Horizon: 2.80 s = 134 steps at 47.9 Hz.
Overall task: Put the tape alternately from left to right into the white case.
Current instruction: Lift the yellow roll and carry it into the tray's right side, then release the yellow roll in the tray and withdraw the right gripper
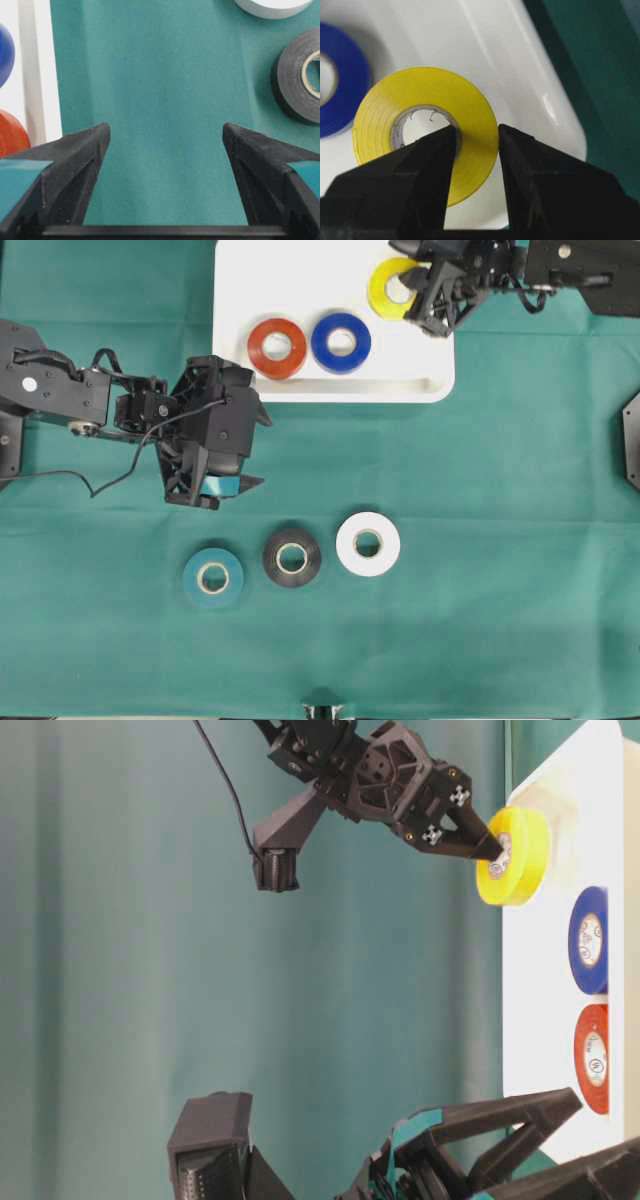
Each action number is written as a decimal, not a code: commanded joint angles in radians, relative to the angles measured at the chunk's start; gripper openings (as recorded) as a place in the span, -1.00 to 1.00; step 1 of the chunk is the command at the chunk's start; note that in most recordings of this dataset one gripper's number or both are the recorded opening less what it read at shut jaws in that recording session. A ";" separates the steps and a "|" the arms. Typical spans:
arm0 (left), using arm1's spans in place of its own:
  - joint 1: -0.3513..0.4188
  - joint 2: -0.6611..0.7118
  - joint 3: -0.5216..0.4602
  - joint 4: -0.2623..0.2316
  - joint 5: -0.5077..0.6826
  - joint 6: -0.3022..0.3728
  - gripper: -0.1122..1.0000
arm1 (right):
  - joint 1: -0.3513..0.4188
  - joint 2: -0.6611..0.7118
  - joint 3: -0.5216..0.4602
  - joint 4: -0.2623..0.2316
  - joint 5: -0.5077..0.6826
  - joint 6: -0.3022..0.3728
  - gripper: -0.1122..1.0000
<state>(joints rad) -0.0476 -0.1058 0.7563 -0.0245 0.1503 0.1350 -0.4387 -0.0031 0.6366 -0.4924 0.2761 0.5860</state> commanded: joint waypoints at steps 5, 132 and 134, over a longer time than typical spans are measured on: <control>-0.006 -0.011 -0.015 -0.002 -0.006 -0.002 0.88 | -0.028 0.002 -0.026 -0.006 -0.025 -0.006 -0.77; -0.021 -0.011 -0.015 -0.002 -0.006 -0.002 0.88 | 0.341 -0.216 0.189 -0.012 -0.127 -0.005 0.69; -0.023 -0.011 -0.015 -0.002 -0.006 -0.002 0.87 | 0.350 -0.219 0.195 -0.012 -0.127 -0.005 0.69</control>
<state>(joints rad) -0.0644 -0.1058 0.7563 -0.0245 0.1503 0.1350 -0.1058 -0.1979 0.8314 -0.5016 0.1565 0.5798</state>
